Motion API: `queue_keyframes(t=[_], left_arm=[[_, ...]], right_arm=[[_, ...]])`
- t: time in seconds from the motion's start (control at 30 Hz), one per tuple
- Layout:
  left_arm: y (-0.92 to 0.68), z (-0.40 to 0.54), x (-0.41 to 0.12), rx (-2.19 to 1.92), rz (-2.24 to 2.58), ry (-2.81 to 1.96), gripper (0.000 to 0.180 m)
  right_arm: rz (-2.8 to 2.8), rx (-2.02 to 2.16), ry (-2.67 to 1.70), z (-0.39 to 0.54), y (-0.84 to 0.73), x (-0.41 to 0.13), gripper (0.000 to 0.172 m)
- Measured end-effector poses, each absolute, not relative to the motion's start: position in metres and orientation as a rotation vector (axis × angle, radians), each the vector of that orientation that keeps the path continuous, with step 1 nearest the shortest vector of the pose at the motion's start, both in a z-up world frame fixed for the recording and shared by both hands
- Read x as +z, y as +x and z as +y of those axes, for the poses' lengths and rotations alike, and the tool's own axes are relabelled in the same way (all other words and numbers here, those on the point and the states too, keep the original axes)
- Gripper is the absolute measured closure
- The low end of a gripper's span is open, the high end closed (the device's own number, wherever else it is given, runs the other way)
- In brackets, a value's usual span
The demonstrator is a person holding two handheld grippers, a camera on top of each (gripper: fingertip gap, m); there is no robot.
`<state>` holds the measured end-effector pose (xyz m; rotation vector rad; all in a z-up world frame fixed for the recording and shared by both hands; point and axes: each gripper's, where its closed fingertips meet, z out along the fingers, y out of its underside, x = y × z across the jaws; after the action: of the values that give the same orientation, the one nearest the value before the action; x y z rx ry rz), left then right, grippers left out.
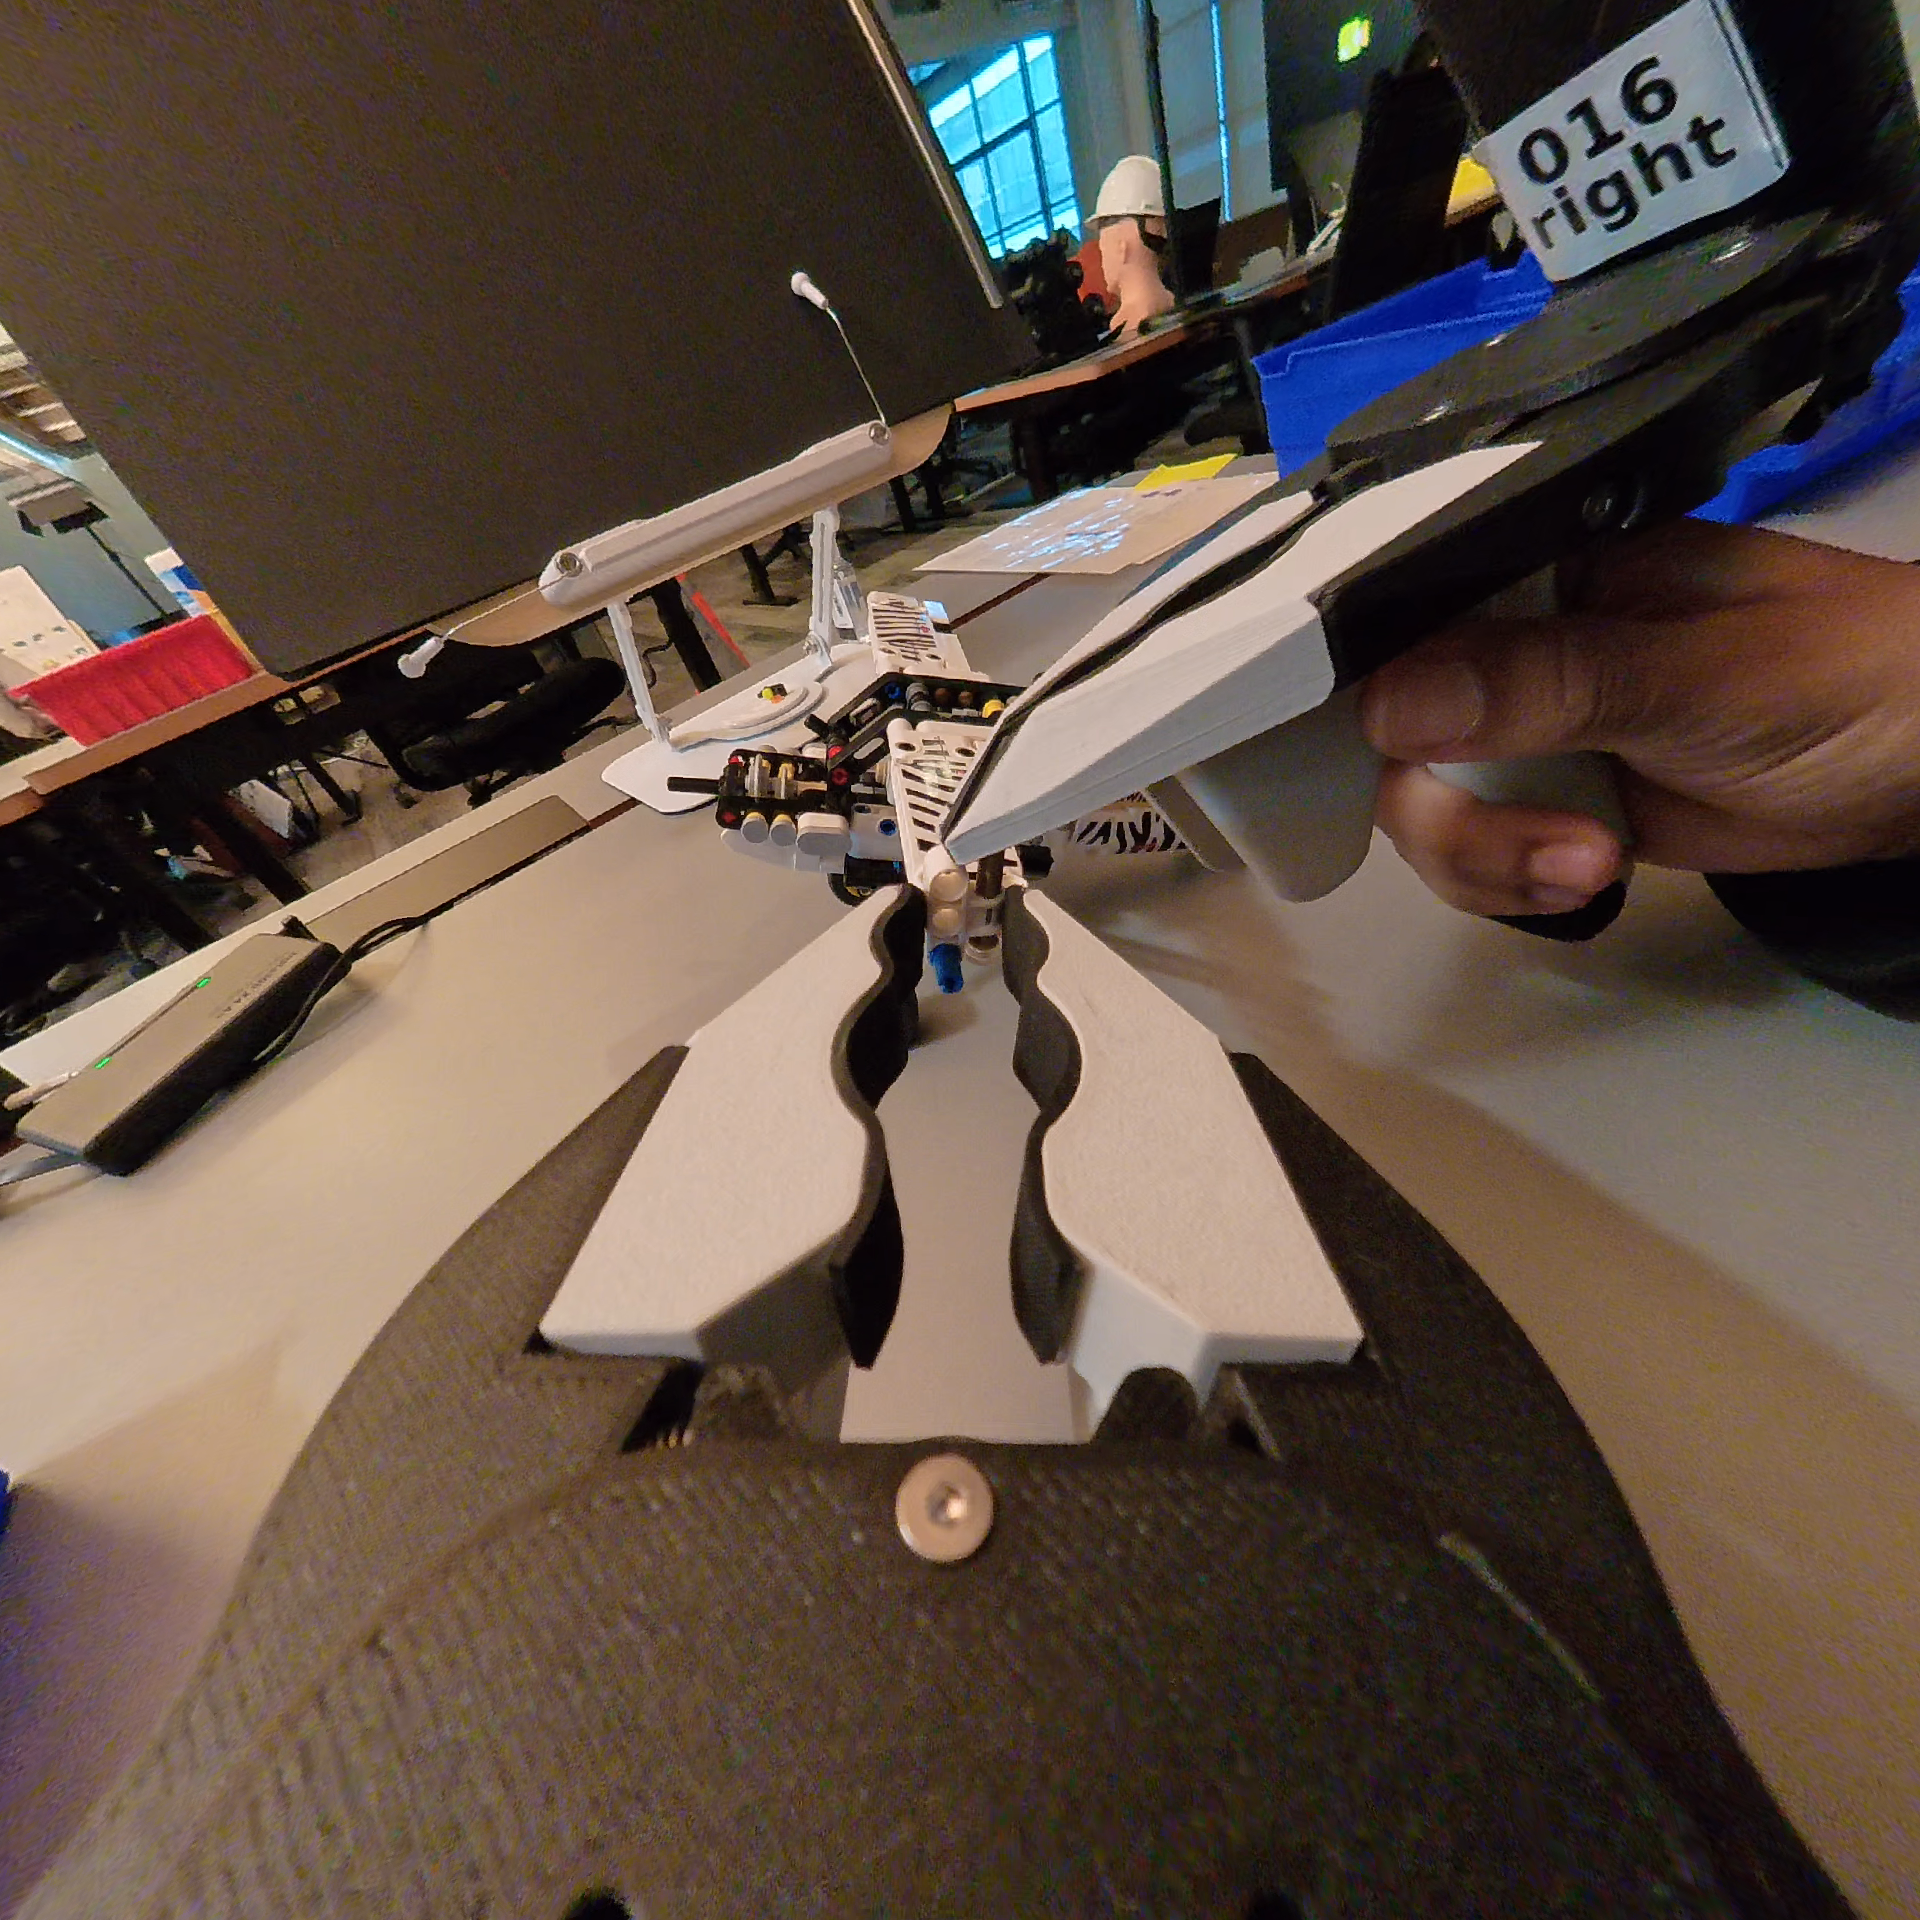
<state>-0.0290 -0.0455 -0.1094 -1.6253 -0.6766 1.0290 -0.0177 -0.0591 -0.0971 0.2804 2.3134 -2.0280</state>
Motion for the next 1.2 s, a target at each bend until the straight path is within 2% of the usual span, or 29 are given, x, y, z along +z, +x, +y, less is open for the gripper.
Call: queue_keyframes(t=[0.27,0.63,1.2], left_arm=[[-0.028,-0.041,-0.105,1.047,-0.651,-1.601,0.169],[-0.029,-0.041,-0.105,1.061,-0.650,-1.603,0.169],[-0.028,-0.043,-0.104,1.095,-0.673,-1.606,0.171]], right_arm=[[2.107,-2.149,0.389,-0.038,-0.028,-0.075,0.172],[2.448,-2.166,0.250,-0.048,-0.017,-0.089,0.172],[2.408,-2.167,0.285,-0.052,-0.018,-0.098,0.172]])
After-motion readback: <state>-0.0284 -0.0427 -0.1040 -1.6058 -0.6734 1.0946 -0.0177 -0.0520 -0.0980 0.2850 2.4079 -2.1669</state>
